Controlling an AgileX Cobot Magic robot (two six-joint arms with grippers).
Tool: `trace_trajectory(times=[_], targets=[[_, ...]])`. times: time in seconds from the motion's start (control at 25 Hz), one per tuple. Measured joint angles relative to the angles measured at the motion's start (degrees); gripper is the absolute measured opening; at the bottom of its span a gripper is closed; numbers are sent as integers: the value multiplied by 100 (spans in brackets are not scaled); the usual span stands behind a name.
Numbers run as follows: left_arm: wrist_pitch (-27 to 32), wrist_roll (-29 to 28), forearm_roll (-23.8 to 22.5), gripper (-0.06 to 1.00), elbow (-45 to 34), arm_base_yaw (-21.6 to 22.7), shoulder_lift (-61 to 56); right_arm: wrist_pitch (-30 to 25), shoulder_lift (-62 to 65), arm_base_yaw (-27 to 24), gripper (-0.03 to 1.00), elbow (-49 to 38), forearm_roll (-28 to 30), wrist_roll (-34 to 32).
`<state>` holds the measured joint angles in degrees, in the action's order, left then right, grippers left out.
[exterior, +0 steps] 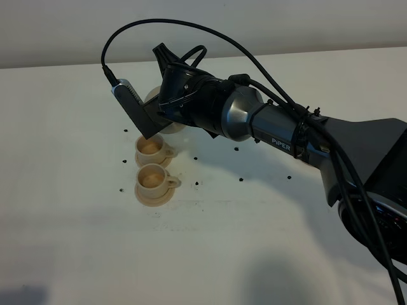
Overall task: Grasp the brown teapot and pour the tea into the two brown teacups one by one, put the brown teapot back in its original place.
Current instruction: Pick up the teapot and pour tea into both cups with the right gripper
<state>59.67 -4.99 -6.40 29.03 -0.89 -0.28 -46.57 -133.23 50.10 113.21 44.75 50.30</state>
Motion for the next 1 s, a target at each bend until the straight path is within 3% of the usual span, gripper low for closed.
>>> trace_trajectory(times=[0.72, 1.0], targets=[[0, 0, 0, 61, 0, 0, 0, -186, 0, 0, 13, 0, -18, 6], [0, 0, 0, 61, 0, 0, 0, -465, 0, 0, 13, 0, -45, -476]])
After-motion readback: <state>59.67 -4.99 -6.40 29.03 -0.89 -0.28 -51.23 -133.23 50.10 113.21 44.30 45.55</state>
